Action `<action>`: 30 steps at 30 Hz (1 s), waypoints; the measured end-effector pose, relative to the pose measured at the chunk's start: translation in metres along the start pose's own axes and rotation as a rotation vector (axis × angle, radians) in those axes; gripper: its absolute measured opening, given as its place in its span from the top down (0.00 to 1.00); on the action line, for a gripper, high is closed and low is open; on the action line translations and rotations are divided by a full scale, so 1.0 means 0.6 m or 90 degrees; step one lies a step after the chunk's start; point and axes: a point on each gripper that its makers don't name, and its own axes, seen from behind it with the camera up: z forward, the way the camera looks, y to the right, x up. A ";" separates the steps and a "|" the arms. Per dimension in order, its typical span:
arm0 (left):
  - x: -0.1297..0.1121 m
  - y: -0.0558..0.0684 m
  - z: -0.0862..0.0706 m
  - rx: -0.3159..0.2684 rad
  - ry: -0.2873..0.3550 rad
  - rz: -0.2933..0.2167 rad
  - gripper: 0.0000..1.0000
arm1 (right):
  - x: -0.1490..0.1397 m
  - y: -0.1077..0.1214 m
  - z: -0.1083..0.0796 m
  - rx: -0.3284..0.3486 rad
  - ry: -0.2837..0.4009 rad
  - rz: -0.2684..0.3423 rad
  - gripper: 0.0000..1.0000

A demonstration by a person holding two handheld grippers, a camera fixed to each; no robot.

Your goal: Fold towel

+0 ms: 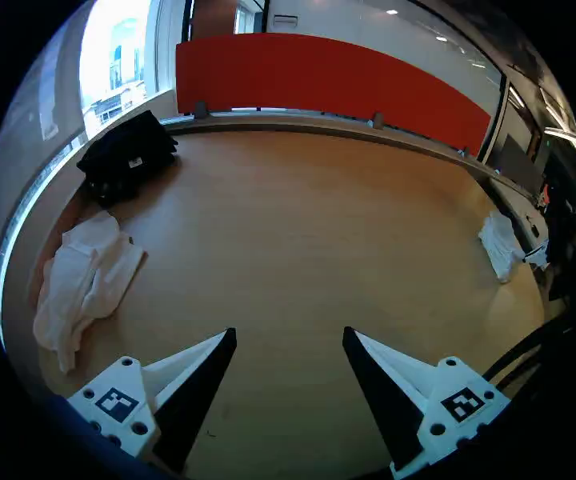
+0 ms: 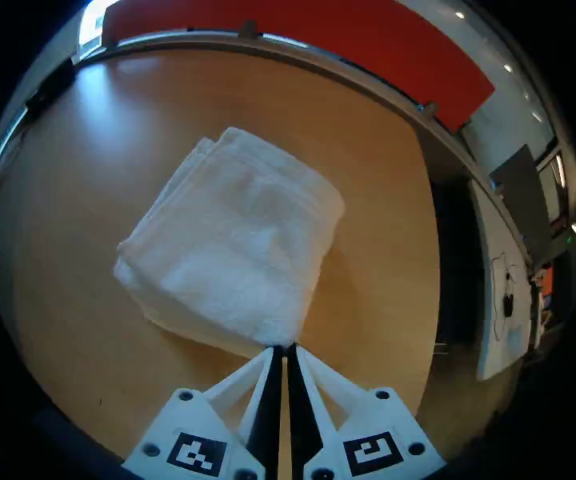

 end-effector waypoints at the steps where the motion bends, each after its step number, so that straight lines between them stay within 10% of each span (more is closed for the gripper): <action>1: 0.000 0.000 0.000 0.000 0.000 0.000 0.01 | -0.003 0.000 0.003 0.000 -0.004 0.002 0.96; 30: -0.002 0.000 0.000 0.003 -0.004 0.001 0.01 | -0.029 -0.002 0.025 -0.015 -0.025 0.023 0.85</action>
